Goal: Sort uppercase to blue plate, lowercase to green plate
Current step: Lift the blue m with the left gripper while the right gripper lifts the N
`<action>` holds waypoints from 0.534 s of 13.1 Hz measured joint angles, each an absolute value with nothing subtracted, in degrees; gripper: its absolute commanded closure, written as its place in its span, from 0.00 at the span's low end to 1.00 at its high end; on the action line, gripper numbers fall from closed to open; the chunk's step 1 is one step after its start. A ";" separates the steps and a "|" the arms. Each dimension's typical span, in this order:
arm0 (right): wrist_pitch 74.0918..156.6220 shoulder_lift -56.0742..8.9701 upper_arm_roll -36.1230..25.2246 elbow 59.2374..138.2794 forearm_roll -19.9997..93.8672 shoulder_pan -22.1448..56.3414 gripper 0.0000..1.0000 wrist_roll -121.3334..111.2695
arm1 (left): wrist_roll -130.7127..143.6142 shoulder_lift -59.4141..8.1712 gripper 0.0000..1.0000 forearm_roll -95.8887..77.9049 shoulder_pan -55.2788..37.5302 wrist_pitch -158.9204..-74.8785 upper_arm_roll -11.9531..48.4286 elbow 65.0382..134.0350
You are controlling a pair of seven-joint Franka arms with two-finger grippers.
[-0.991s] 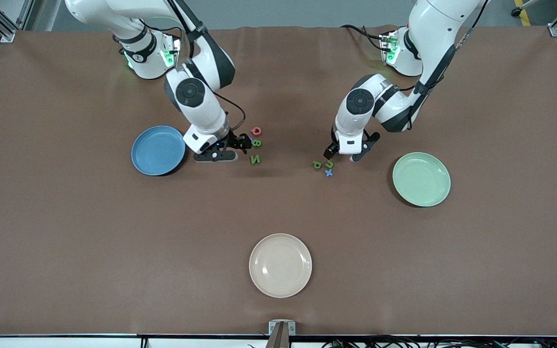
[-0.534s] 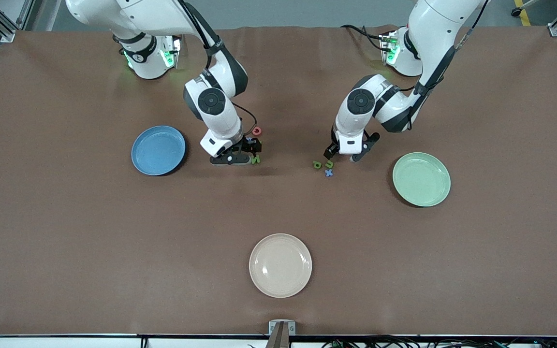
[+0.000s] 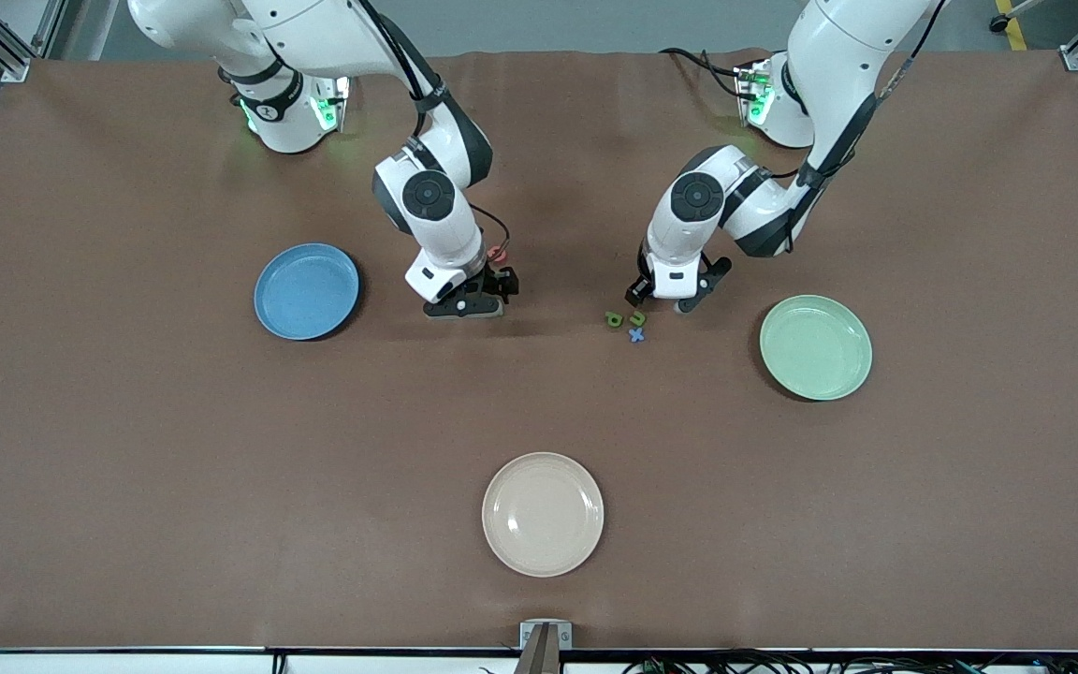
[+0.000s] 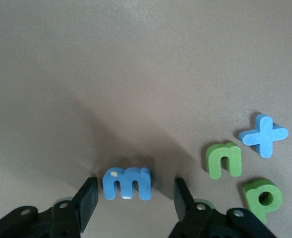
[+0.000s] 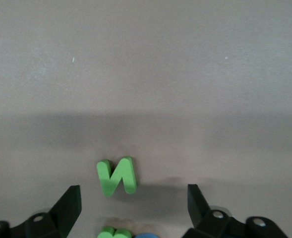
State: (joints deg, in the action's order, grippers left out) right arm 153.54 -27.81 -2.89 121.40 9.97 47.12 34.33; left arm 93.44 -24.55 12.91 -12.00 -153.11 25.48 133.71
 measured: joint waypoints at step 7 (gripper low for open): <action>155.47 -30.68 -3.24 119.49 9.95 47.87 0.68 34.85 | 93.44 -23.99 0.79 12.92 -11.96 -153.20 25.61 133.68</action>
